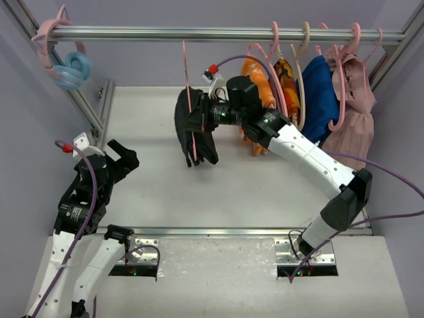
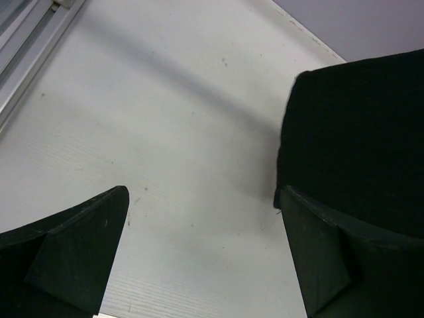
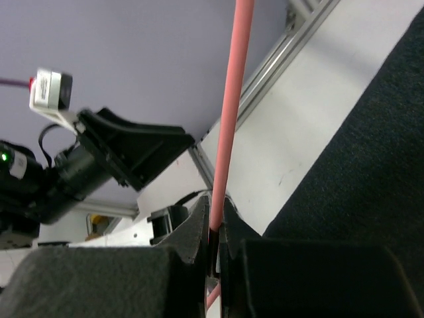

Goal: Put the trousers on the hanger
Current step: Place the hanger at the clothesline.

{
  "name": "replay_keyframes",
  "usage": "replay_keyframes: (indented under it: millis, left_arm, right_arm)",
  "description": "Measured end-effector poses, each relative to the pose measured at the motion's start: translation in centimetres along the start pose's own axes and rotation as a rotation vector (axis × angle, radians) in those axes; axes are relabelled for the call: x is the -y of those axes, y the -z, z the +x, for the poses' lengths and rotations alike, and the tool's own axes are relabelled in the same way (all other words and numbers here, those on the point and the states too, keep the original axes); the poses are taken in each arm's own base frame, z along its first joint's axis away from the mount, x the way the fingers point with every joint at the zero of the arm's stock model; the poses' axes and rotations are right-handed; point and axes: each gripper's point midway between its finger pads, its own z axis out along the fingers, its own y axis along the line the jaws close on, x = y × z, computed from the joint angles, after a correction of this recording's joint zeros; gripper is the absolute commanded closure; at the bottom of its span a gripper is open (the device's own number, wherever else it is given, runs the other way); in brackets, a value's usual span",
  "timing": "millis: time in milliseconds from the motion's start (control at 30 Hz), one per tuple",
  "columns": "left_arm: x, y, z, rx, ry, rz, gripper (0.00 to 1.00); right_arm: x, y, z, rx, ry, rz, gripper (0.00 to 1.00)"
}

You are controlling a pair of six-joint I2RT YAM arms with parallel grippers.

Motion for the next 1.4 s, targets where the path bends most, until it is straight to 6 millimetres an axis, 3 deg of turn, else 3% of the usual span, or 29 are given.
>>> replay_keyframes:
  millis: [133, 267, 667, 967, 1000, 1067, 1133, 1200, 1267, 1300, 1400]
  left_arm:
    - [0.0, -0.1, 0.1, 0.004, -0.009, 0.007, 0.04]
    - [0.1, -0.1, 0.1, 0.009, -0.008, 0.018, 0.04]
    - [0.6, 0.0, 0.2, 0.011, -0.005, 0.051, 0.04]
    - [0.7, 0.2, 0.1, 0.016, -0.004, 0.063, 0.04]
    - [0.7, 0.2, 0.1, 0.017, -0.004, 0.065, 0.04]
    - [0.8, 0.2, 0.0, 0.017, -0.003, 0.068, 0.04]
    - [0.8, 0.2, 0.1, 0.017, -0.003, 0.069, 0.04]
    - [0.8, 0.2, 0.1, 0.017, -0.003, 0.07, 0.04]
    - [0.8, 0.2, 0.1, 0.017, -0.003, 0.069, 0.03]
    - [0.8, 0.2, 0.1, 0.017, -0.003, 0.069, 0.03]
    - [0.8, 0.1, 0.1, 0.012, -0.006, 0.065, 0.0]
  right_arm:
    - [1.2, 0.1, -4.2, 0.061, -0.007, 0.025, 1.0]
    - [2.9, -0.3, -6.3, 0.085, -0.018, 0.063, 1.0]
    - [5.5, -2.8, -7.9, 0.043, -0.118, 0.077, 1.0]
    - [7.1, -3.7, -7.1, 0.023, -0.168, 0.079, 1.0]
    - [7.4, -3.9, -6.8, 0.018, -0.172, 0.082, 0.94]
    - [7.8, -4.1, -6.4, 0.012, -0.174, 0.084, 0.72]
    - [8.0, -4.3, -6.3, 0.018, -0.164, 0.078, 0.57]
    - [7.9, -4.2, -6.4, 0.03, -0.158, 0.072, 0.37]
    - [7.8, -4.1, -5.9, 0.031, -0.15, 0.072, 0.09]
    - [7.8, -3.9, -5.5, 0.03, -0.144, 0.077, 0.03]
    - [7.2, -3.2, -4.5, 0.029, -0.113, 0.098, 0.01]
